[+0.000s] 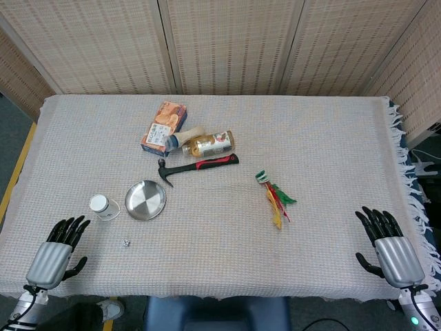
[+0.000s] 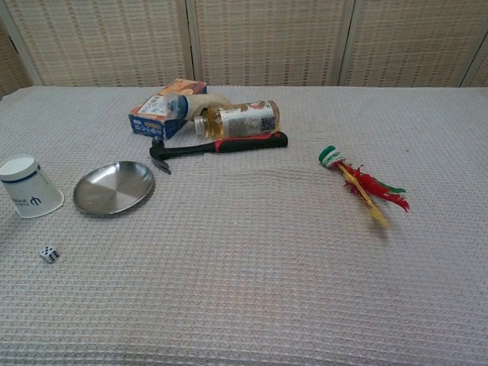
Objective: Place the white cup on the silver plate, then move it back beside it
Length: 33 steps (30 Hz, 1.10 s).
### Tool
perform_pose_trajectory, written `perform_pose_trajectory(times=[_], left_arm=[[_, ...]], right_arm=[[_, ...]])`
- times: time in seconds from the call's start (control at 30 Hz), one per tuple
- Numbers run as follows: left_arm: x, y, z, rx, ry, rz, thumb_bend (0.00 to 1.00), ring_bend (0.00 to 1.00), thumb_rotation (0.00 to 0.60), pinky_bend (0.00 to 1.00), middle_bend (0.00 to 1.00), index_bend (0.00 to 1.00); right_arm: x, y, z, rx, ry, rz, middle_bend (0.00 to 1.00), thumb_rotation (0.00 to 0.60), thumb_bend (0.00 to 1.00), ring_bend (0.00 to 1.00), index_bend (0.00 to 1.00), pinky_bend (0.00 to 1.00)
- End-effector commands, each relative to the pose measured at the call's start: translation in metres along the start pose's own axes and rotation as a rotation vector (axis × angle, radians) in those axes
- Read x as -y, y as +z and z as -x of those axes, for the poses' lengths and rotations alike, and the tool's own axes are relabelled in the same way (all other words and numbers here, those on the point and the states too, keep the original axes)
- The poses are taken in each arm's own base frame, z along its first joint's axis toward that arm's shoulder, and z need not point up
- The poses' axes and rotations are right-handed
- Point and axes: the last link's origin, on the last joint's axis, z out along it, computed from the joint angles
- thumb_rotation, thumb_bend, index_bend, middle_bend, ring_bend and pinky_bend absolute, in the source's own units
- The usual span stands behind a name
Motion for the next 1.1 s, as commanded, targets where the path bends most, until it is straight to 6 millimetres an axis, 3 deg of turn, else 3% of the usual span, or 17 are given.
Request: perform_pose_trajectory(times=[0.03, 0.27, 0.37, 0.47, 0.6, 0.8, 0.97, 1.1], left_arm=[[0.0, -0.001, 0.001, 0.0, -0.002, 0.0, 0.33, 0.0, 0.6, 0.09, 0.0, 0.0], [-0.01, -0.004, 0.001, -0.018, -0.016, 0.043, 0.33, 0.0, 0.6, 0.1, 0.0, 0.0], [-0.017, -0.008, 0.006, 0.015, -0.051, 0.07, 0.33, 0.01, 0.6, 0.22, 0.01, 0.0], [-0.02, -0.006, 0.013, 0.034, -0.031, 0.07, 0.34, 0.2, 0.6, 0.48, 0.22, 0.0], [-0.026, 0.002, 0.022, 0.041, -0.009, 0.07, 0.38, 0.57, 0.6, 0.79, 0.6, 0.04], [-0.027, 0.013, 0.034, 0.063, 0.028, 0.07, 0.39, 0.8, 0.6, 0.93, 0.86, 0.17], [-0.028, 0.032, 0.05, 0.091, 0.052, 0.062, 0.39, 0.85, 0.6, 0.96, 0.91, 0.18], [-0.033, 0.038, 0.057, 0.12, 0.053, 0.082, 0.39, 0.93, 0.6, 1.0, 1.0, 0.25]], right_arm=[[0.0, 0.0, 0.0, -0.002, -0.001, 0.0, 0.0, 0.6, 0.21, 0.0, 0.0, 0.0], [0.0, -0.004, -0.003, -0.016, -0.01, 0.001, 0.0, 0.6, 0.21, 0.0, 0.0, 0.0], [0.001, -0.004, -0.002, -0.012, -0.014, -0.001, 0.0, 0.6, 0.21, 0.0, 0.0, 0.0], [0.002, -0.004, -0.002, -0.012, -0.016, -0.003, 0.0, 0.6, 0.21, 0.0, 0.0, 0.0], [0.005, -0.005, -0.002, -0.015, -0.007, -0.015, 0.0, 0.6, 0.21, 0.0, 0.0, 0.0], [0.007, -0.009, -0.002, -0.02, -0.01, -0.023, 0.0, 0.6, 0.21, 0.0, 0.0, 0.0], [0.007, -0.007, 0.002, 0.002, -0.022, -0.016, 0.0, 0.6, 0.21, 0.0, 0.0, 0.0], [0.007, -0.006, 0.004, 0.018, -0.026, -0.007, 0.0, 0.6, 0.21, 0.0, 0.0, 0.0]])
